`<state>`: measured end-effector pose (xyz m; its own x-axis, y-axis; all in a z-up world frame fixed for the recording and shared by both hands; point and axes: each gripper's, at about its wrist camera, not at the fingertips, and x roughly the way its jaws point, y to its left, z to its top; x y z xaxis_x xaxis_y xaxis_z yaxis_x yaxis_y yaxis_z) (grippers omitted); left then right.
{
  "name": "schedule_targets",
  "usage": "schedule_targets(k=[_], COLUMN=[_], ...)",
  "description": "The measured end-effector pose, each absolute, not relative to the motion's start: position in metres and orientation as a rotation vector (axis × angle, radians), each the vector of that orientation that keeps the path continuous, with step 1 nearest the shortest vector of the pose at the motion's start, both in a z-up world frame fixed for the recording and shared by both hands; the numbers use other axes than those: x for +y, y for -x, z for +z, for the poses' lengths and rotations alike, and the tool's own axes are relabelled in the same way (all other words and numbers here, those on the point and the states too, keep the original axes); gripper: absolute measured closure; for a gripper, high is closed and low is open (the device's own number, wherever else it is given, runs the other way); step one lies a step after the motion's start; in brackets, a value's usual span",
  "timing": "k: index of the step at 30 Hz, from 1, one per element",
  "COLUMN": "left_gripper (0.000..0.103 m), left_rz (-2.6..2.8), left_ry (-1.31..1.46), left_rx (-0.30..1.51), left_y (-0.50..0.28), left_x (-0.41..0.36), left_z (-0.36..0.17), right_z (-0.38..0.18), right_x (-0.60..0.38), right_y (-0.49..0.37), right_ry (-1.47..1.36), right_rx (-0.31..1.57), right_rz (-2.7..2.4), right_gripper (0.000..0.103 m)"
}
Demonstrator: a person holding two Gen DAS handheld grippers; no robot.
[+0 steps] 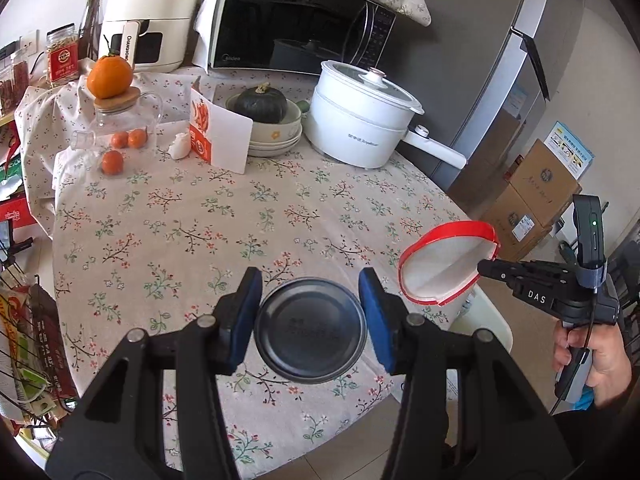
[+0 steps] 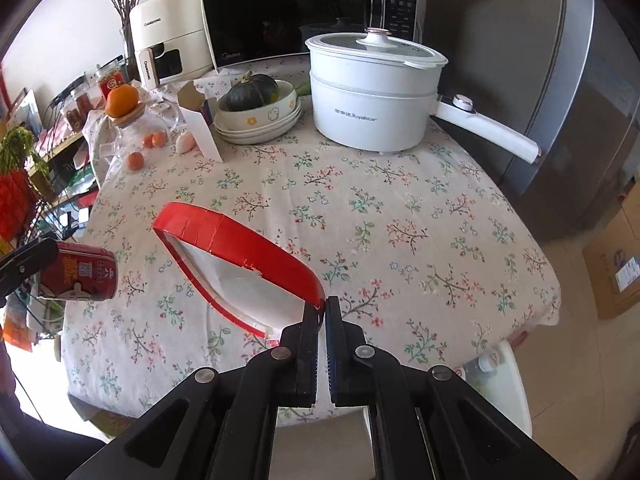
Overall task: Collect trash
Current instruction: 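Carry the can and paper bowl to the white bin and release both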
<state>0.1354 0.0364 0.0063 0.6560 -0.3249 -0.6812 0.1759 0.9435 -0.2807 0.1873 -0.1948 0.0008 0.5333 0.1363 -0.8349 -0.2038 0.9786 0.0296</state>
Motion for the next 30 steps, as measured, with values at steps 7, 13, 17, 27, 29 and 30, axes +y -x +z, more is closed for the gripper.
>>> schedule_targets(k=[7, 13, 17, 27, 29, 30], left_gripper=[0.051, 0.051, 0.051, 0.051, 0.051, 0.051], left_rz=[-0.376, -0.467, -0.538, -0.695, -0.720, -0.729], left_ry=[0.135, 0.069, 0.051, -0.028, -0.042, -0.048], left_rx=[0.803, 0.807, 0.825, 0.842, 0.850, 0.855], left_y=[-0.129, -0.123, -0.122, -0.112, -0.111, -0.112], left_x=[-0.015, -0.064, -0.099, -0.187, -0.203, -0.210], left_z=[0.009, 0.005, -0.002, -0.025, -0.034, -0.039], right_z=[-0.005, -0.012, -0.024, -0.051, -0.055, -0.056], right_x=[-0.254, -0.302, -0.333, -0.403, -0.412, -0.416], right_y=[-0.158, -0.139, -0.129, -0.107, -0.103, -0.102], right_ry=[-0.053, -0.076, -0.075, -0.087, -0.084, -0.083], right_rx=[1.042, 1.057, 1.093, 1.168, 1.178, 1.182], right_rz=[0.112, 0.025, -0.041, -0.208, -0.232, -0.242], right_gripper=[0.099, 0.099, 0.099, 0.099, 0.099, 0.099])
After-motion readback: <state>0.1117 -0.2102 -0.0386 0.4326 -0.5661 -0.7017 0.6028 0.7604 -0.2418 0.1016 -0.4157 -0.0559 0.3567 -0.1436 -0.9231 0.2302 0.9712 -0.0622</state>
